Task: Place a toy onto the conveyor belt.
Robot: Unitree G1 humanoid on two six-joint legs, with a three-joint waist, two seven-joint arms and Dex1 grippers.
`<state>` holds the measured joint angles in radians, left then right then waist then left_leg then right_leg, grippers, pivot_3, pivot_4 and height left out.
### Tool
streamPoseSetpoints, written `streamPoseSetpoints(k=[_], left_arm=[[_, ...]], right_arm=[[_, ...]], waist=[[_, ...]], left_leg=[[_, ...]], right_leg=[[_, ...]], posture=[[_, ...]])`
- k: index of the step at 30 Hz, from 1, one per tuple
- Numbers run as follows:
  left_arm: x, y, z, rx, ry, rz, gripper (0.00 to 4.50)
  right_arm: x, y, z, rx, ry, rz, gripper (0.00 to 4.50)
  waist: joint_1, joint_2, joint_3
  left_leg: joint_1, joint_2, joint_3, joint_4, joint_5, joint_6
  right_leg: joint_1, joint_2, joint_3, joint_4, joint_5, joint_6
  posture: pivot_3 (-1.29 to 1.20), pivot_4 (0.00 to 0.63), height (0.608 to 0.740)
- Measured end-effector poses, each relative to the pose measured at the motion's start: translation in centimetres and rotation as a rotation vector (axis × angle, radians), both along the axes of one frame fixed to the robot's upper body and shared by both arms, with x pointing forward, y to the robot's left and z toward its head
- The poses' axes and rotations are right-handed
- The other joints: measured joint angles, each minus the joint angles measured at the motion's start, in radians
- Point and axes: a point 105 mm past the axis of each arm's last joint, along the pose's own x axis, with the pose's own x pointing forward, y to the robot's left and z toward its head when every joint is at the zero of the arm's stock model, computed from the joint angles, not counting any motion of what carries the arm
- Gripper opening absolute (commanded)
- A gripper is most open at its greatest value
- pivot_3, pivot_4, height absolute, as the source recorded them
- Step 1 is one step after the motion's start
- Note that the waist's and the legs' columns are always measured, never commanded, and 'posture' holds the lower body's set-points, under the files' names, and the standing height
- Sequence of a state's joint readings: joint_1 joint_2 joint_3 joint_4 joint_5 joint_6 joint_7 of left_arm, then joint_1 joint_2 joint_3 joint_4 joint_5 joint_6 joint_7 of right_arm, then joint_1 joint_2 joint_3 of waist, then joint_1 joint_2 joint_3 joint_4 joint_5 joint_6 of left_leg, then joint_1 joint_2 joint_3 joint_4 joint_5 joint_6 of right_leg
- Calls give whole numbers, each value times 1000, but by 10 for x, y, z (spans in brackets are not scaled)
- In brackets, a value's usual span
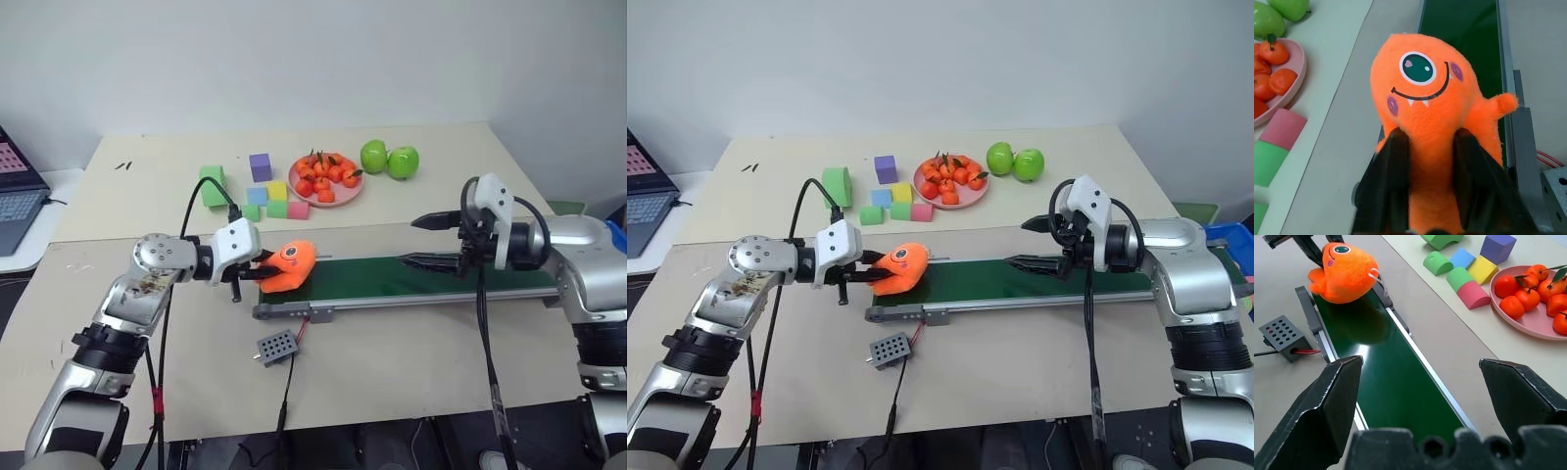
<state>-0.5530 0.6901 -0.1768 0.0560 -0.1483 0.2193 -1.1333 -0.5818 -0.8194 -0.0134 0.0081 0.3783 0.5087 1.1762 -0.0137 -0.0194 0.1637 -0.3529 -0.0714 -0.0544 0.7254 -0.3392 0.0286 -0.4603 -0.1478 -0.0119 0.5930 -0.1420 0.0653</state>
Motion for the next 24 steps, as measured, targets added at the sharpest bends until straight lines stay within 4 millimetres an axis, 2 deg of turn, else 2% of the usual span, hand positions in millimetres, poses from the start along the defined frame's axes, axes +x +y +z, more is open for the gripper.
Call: streamPoseSetpoints(k=[2,3,5,6,11,15,21,24], left_arm=[[-1,2,0,8,3,-2,3219],[-1,2,0,7,3,-2,3451],[-1,1,0,-4,12,-4,4333],[-1,1,0,-5,13,-3,4421],[3,-3,9,-106,67,30,4421],[7,-9,32,-187,56,35,4421],[13,-12,49,-260,73,73,4421],[14,-10,68,-305,70,84,4421]], right_arm=[[0,0,0,0,0,0,4500],[0,0,0,0,0,0,4500],[0,0,0,0,1,0,4500],[0,0,0,0,1,0,4500],[0,0,0,-1,2,1,4500],[0,0,0,-1,3,4,4500],[-1,-2,0,-8,6,4,4500],[-1,-4,1,-15,8,0,4500]], waist=[[0,0,0],[0,0,0],[0,0,0],[0,0,0],[0,0,0],[0,0,0],[0,0,0],[-1,0,0]], left_leg=[[0,0,0,0,0,0],[0,0,0,0,0,0],[0,0,0,0,0,0],[0,0,0,0,0,0],[0,0,0,1,0,0],[0,0,0,1,0,0],[0,0,0,1,0,0],[0,0,0,1,0,0]], right_leg=[[0,0,0,0,0,0],[0,0,0,0,0,0],[0,0,0,0,0,0],[0,0,0,0,0,0],[0,0,0,0,0,0],[0,0,0,0,0,0],[0,0,0,0,0,0],[0,0,0,0,0,0]], posture=[[0,150,740],[0,150,740],[0,150,740],[0,150,740],[0,150,740],[0,150,740],[0,150,740],[0,150,740]])
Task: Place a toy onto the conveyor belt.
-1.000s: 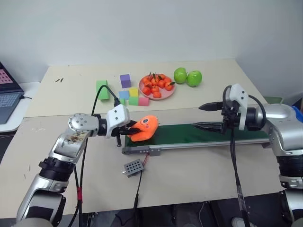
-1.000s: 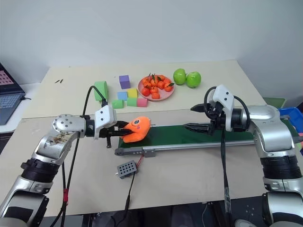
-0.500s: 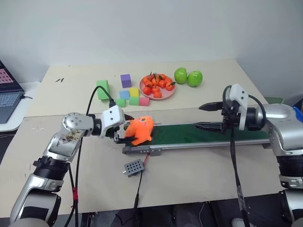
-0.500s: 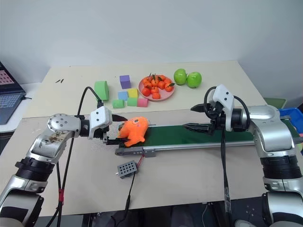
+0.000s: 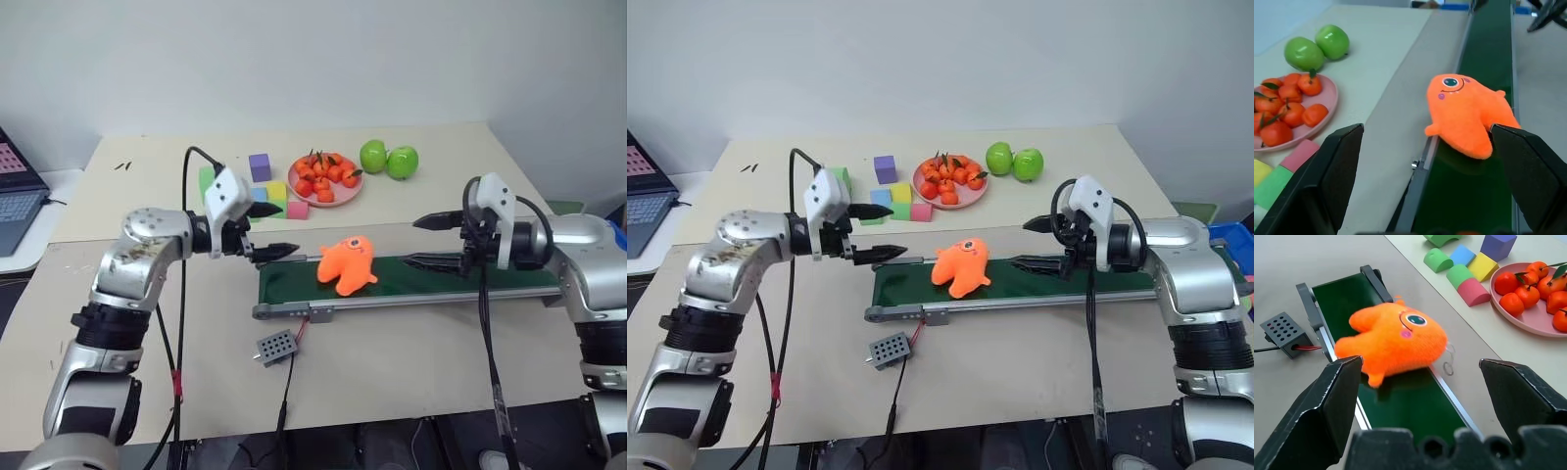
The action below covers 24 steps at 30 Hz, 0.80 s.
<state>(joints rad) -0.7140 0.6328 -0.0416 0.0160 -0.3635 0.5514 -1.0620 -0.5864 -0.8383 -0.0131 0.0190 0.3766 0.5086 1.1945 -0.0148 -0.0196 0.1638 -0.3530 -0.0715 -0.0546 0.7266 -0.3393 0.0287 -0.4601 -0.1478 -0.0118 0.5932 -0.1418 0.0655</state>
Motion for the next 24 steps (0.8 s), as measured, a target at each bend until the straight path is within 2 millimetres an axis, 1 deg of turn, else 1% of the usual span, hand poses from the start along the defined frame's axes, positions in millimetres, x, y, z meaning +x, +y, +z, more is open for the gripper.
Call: streamPoseSetpoints(k=[3,6,10,12,16,18,21,24], left_arm=[[-1,0,14,-6,-19,8,4421],[-4,0,25,-10,-35,3,4421],[-9,-6,31,-26,-30,-23,4421],[-8,-9,33,-40,-33,-21,4421],[-6,-24,42,-109,-29,-31,4421],[-6,-25,44,-114,-39,-24,4421],[-6,-26,44,-113,-41,-21,4421],[-7,-29,43,-98,-44,-29,4421]], right_arm=[[0,-2,2,-8,-3,-5,4500],[0,-6,8,-13,-19,-17,4500],[1,-12,16,-15,-43,-36,4500],[1,-12,17,-13,-44,-40,4500],[-2,-8,21,-1,-46,-31,4500],[-4,-5,24,1,-52,-21,4500],[-5,-7,26,-4,-58,-32,4500],[-6,-5,29,4,-66,-33,4500]], waist=[[1,0,0],[1,0,0],[1,0,0],[1,0,0],[2,0,0],[1,0,0],[0,0,0],[1,0,0]], left_leg=[[0,0,0,0,0,0],[0,0,0,0,0,0],[0,0,0,0,0,0],[0,0,0,0,0,0],[0,0,0,0,0,0],[0,0,0,0,0,0],[0,0,0,0,0,0],[0,0,0,0,0,0]], right_leg=[[0,0,0,0,0,0],[0,0,0,0,0,0],[0,0,0,0,0,0],[0,0,0,0,0,0],[0,0,0,0,0,0],[0,0,0,0,0,0],[0,0,0,0,0,0],[0,0,1,0,0,0]], posture=[[0,150,740],[0,150,740],[0,150,740],[0,150,740],[0,150,740],[0,150,740],[0,150,740],[0,150,740]])
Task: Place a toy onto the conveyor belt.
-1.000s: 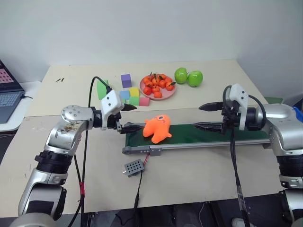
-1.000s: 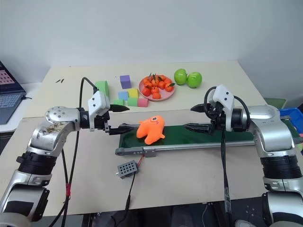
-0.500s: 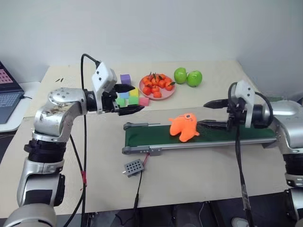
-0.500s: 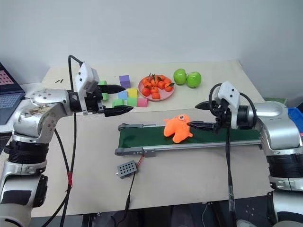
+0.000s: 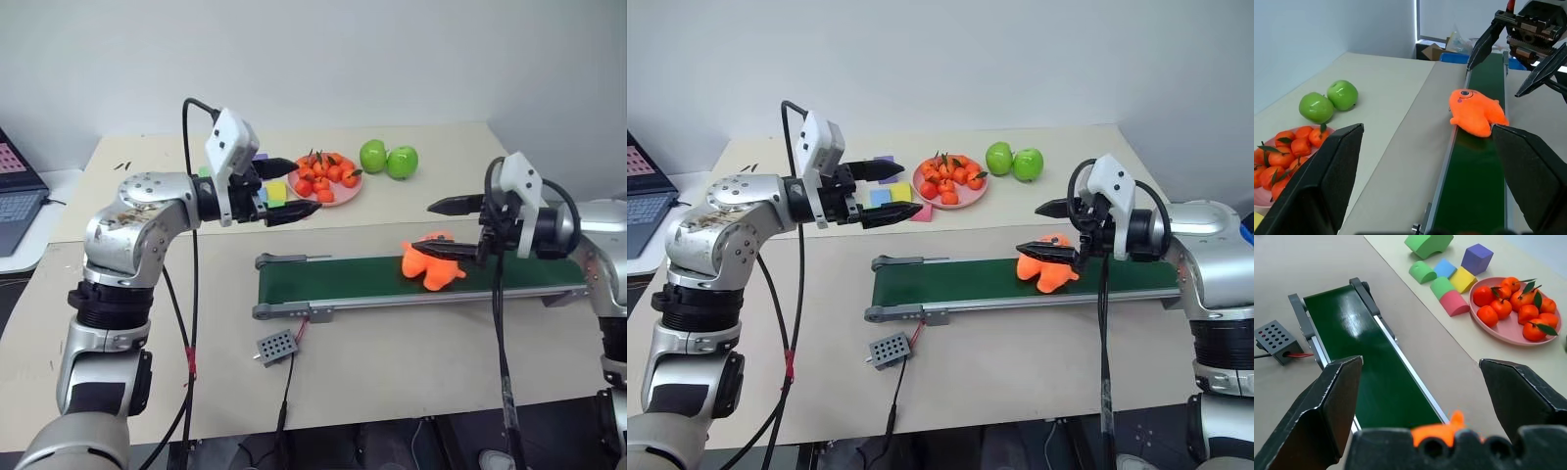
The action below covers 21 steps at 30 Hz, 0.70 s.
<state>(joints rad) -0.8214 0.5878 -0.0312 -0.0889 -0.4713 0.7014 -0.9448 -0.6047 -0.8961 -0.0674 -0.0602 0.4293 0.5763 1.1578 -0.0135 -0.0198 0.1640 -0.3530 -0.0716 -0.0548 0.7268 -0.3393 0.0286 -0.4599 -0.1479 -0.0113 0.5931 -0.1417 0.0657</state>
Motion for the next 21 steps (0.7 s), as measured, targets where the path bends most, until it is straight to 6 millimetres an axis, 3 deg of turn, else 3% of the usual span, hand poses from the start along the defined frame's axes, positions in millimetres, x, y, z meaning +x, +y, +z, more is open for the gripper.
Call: streamPoseSetpoints(k=[21], left_arm=[[-1,-1,-6,30,3,6,4421]], right_arm=[[3,-1,5,24,-4,-1,4500]], waist=[[0,0,0]], left_leg=[[0,0,0,0,0,0]], right_leg=[[0,0,0,0,0,0]], posture=[[0,150,740]])
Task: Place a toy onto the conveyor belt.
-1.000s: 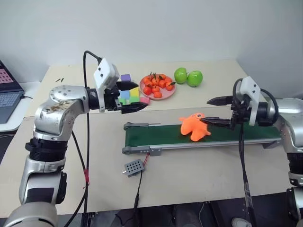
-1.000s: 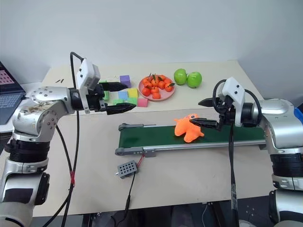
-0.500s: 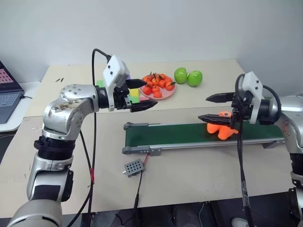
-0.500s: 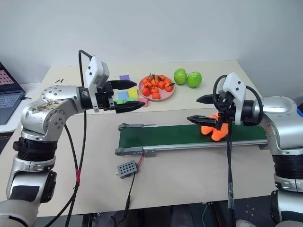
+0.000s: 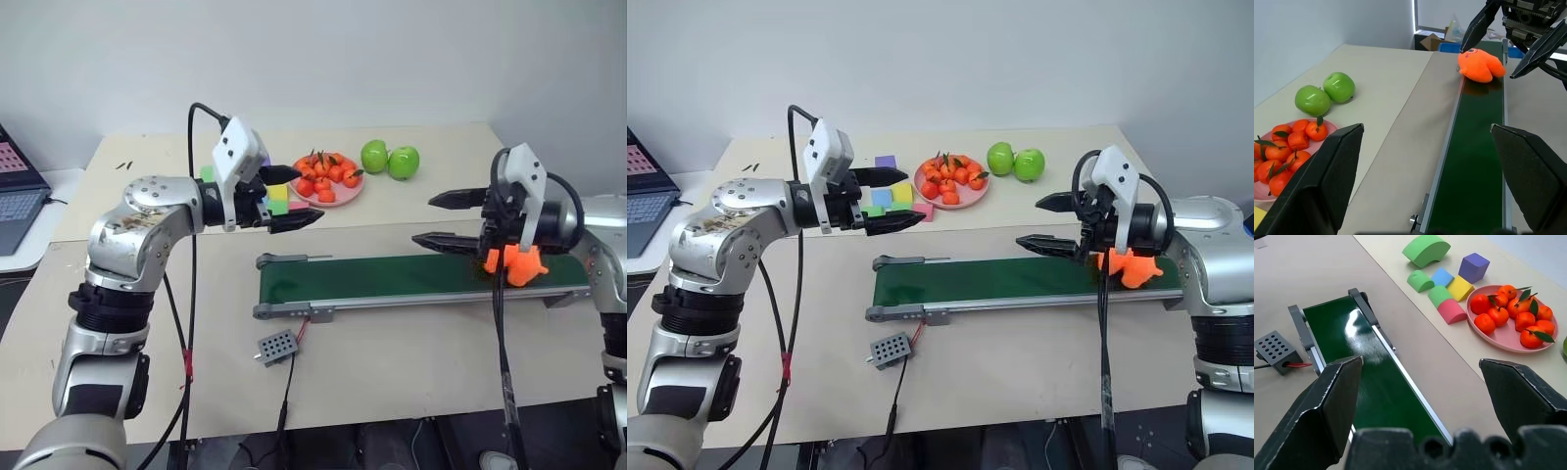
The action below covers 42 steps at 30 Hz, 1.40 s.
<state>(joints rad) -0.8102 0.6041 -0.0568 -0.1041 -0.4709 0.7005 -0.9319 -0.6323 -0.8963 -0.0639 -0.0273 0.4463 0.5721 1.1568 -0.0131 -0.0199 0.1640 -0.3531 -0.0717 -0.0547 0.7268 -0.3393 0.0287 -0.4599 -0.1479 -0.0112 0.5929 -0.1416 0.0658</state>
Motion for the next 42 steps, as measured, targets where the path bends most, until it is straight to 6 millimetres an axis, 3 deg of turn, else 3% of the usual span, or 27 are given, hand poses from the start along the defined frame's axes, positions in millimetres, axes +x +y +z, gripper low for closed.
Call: streamPoseSetpoints(k=[42], left_arm=[[0,2,-1,19,0,1,4421]], right_arm=[[1,-2,-2,-10,14,6,4500]], waist=[[0,0,0]], left_leg=[[0,0,0,0,0,0]], right_leg=[[0,0,0,0,0,0]], posture=[[0,150,740]])
